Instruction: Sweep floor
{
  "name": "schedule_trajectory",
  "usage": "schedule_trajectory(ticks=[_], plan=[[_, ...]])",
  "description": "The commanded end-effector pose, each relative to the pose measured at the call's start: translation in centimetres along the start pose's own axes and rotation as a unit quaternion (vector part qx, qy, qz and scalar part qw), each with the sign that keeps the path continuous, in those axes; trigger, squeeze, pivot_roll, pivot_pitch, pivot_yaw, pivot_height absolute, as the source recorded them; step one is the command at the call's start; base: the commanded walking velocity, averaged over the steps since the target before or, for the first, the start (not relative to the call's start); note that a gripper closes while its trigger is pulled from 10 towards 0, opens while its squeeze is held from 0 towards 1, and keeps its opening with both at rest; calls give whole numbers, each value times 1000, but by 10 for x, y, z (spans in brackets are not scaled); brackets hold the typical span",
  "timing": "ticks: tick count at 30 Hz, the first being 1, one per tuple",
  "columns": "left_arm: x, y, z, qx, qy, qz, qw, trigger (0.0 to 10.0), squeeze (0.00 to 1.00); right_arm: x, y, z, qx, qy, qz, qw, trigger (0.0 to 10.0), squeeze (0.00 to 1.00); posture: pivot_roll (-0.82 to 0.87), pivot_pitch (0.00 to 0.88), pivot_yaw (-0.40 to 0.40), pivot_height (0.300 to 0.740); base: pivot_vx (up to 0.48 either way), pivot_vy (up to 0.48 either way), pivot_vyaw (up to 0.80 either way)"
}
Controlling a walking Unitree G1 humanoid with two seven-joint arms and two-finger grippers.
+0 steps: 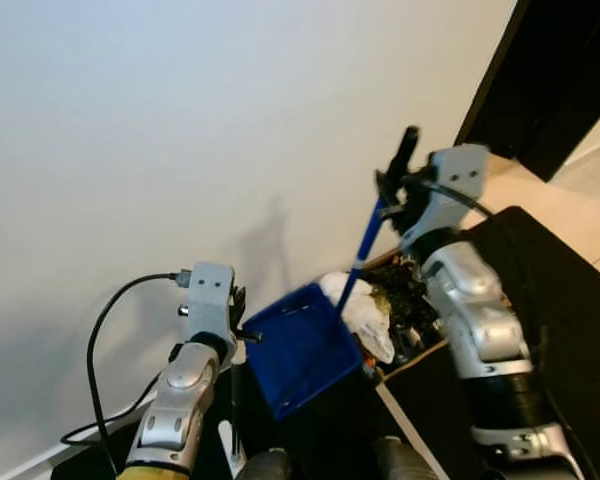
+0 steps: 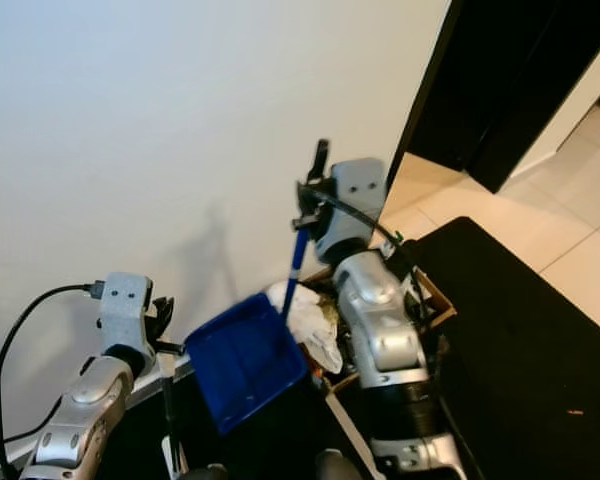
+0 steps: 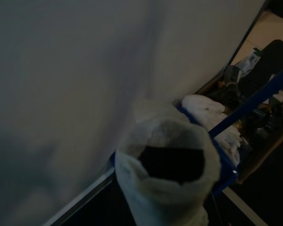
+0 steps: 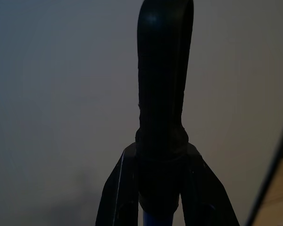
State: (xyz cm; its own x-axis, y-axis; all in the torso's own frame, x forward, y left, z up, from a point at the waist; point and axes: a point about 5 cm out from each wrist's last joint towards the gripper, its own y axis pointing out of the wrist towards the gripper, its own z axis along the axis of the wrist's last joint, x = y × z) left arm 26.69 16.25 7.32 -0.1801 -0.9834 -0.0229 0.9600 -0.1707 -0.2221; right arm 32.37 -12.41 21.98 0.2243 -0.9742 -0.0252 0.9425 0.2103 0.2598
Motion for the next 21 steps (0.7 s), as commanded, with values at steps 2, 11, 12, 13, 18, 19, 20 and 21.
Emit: schedule_trajectory(ticks=[2,11,12,13,18,19,20,21], plan=[[3,1,-8,-17,4,-7,1000,10000,0,7,-5,37,52,15,-30,998,10000,0,87,104,25,740,0,0,0],[5,6,-6,-18,10,-21,1000,10000,0,21,-16,100,177,-30,-60,982,10000,0,63,99,42,740,0,0,0],[6,8,-5,-18,12,-24,999,10000,0,25,-19,108,193,-43,-68,978,10000,0,63,99,42,740,0,0,0],[6,8,-5,-18,12,-24,999,10000,0,25,-19,108,193,-43,-68,978,10000,0,63,99,42,740,0,0,0],[7,9,-4,-16,13,-29,999,10000,0,51,-29,119,178,-113,-134,968,10000,0,57,100,45,740,0,0,0],[7,9,-4,-16,13,-29,999,10000,0,51,-29,119,178,-113,-134,968,10000,0,57,100,45,740,0,0,0],[6,9,-2,-14,11,-30,999,10000,0,73,-40,109,120,-117,-197,966,10000,0,58,105,43,740,0,0,0],[6,8,-2,-13,11,-29,999,10000,0,79,-44,103,98,-112,-213,966,10000,0,57,105,43,740,0,0,0]])
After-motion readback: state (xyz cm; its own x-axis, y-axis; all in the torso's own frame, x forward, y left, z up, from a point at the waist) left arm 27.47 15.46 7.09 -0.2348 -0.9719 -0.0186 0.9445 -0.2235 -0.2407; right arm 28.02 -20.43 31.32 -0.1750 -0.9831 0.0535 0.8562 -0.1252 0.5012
